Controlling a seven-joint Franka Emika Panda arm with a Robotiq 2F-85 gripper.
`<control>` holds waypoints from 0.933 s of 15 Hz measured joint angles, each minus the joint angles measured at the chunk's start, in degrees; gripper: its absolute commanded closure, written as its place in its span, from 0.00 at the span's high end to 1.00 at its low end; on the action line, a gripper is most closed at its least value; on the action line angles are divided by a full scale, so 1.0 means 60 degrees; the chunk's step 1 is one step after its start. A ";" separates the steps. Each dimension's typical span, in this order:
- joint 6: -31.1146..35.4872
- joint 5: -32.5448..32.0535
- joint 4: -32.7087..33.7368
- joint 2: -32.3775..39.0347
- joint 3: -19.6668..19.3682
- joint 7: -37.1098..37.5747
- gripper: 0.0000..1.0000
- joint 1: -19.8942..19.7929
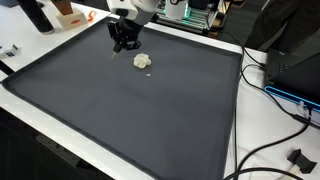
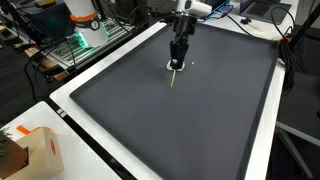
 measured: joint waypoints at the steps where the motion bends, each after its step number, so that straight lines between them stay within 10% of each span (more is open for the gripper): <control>1: 0.0130 0.0000 -0.0046 -0.0011 0.0001 -0.0119 0.03 -0.0002; 14: 0.2177 0.0907 -0.0885 -0.0797 0.0019 -0.3308 0.03 -0.0411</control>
